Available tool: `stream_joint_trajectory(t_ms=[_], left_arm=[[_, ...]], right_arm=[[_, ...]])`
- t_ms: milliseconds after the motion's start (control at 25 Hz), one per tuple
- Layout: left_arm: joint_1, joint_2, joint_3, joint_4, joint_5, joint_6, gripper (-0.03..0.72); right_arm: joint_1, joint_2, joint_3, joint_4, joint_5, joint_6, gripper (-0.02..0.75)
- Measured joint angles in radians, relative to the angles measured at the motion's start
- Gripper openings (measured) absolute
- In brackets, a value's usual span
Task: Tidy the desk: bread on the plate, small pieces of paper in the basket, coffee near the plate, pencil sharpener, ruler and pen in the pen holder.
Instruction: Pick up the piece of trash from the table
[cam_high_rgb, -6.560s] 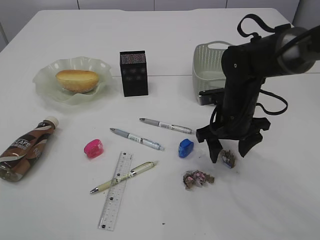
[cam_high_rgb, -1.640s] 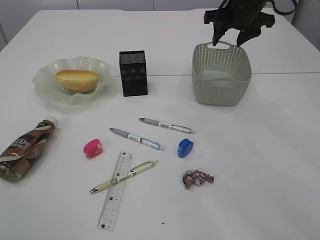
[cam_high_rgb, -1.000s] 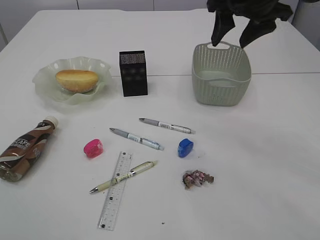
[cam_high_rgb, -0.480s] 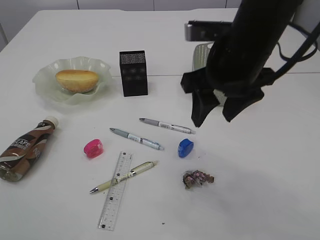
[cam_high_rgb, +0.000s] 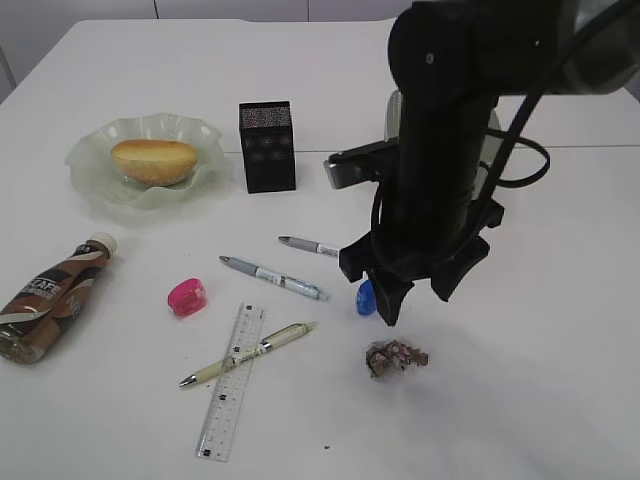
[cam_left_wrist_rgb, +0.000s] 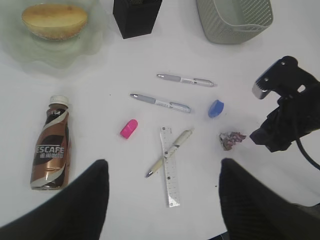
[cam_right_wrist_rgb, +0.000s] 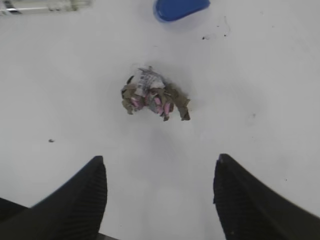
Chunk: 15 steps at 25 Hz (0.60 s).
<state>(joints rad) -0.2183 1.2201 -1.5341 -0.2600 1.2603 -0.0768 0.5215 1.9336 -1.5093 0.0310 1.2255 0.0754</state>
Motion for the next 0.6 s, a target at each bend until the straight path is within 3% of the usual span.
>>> stream_joint_trajectory(t_ms=[600], left_arm=[[0.0,0.0,0.0,0.0,0.0,0.0,0.505]], right_arm=[[0.0,0.159,0.0,0.005,-0.141,-0.002,0.491]])
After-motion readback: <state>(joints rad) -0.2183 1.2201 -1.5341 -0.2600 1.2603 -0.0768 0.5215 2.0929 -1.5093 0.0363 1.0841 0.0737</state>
